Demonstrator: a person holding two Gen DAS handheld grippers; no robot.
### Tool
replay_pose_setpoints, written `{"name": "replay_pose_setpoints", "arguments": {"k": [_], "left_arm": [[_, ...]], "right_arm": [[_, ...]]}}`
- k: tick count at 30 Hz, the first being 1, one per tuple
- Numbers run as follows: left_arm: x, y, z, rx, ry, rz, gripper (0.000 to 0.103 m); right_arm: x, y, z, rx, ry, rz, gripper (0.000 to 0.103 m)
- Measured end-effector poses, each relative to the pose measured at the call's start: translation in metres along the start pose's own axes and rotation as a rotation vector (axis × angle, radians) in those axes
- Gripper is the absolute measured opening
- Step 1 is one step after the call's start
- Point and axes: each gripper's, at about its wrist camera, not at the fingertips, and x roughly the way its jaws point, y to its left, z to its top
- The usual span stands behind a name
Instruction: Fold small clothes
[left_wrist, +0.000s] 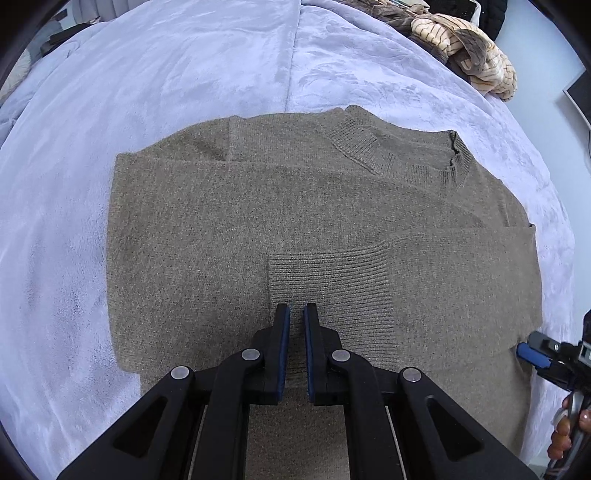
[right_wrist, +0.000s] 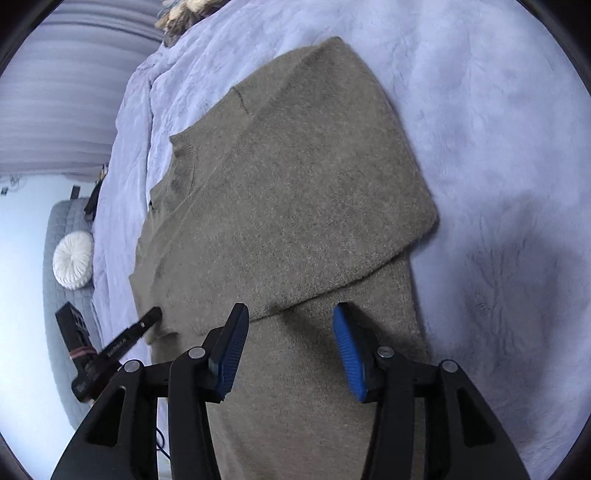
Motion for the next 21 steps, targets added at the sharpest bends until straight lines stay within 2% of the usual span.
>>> {"name": "replay_pose_setpoints", "arguments": {"k": [2, 3, 4, 5, 11, 15, 19, 21], "left_arm": [[0.000, 0.000, 0.000, -0.001, 0.000, 0.001, 0.009], [0.000, 0.000, 0.000, 0.000, 0.000, 0.002, 0.009], [0.000, 0.000, -0.001, 0.000, 0.000, 0.003, 0.009], [0.000, 0.000, -0.001, 0.002, 0.000, 0.005, 0.009], [0.001, -0.002, 0.000, 0.013, 0.000, 0.020, 0.009], [0.000, -0.001, 0.000, 0.010, -0.001, 0.018, 0.009], [-0.001, -0.002, -0.001, 0.015, 0.006, 0.024, 0.009], [-0.003, -0.004, 0.000, 0.018, 0.013, 0.031, 0.009]], "right_arm": [[0.003, -0.006, 0.004, 0.088, -0.037, 0.053, 0.050], [0.003, -0.008, 0.006, 0.116, -0.057, 0.066, 0.038], [0.003, -0.008, 0.008, 0.124, -0.066, 0.060, 0.016], [0.003, -0.008, 0.010, 0.120, -0.070, 0.036, 0.011], [0.001, 0.003, 0.006, -0.036, -0.059, -0.154, 0.010], [-0.009, 0.011, -0.001, -0.075, -0.048, -0.196, 0.011], [-0.019, 0.013, -0.012, -0.089, -0.035, -0.190, 0.013], [-0.022, 0.013, -0.018, -0.092, -0.026, -0.190, 0.019]]}}
